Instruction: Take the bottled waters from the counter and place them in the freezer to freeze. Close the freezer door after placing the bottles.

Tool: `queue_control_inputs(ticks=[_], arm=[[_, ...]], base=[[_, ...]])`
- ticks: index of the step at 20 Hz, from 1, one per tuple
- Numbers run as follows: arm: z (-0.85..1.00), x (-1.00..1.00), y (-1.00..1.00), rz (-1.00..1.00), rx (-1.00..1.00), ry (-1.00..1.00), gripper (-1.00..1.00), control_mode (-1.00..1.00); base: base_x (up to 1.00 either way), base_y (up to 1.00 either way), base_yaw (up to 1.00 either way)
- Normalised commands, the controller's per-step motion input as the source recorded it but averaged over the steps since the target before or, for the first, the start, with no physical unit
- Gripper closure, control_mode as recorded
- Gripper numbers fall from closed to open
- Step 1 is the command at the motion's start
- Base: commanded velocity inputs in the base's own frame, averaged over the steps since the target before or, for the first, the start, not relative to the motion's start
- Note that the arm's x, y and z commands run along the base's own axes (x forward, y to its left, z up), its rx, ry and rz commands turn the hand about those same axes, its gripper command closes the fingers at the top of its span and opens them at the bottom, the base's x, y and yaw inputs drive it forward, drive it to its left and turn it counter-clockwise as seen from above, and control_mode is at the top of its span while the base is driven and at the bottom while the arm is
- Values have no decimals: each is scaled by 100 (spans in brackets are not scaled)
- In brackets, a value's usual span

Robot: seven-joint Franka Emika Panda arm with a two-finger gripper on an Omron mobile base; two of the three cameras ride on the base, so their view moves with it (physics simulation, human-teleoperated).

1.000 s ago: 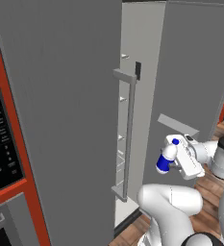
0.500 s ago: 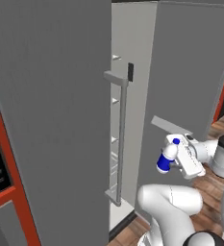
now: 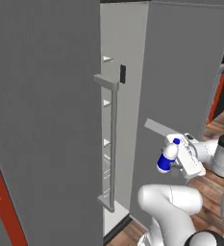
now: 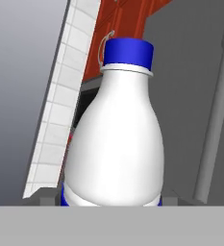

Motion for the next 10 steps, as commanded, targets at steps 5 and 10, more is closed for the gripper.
queue_control_inputs(ticks=[5, 10], arm=[[0, 0, 0, 0, 0, 0, 100, 100], [0, 0, 0, 0, 0, 0, 100, 100]], base=[[69, 3, -8], [54, 0, -4]])
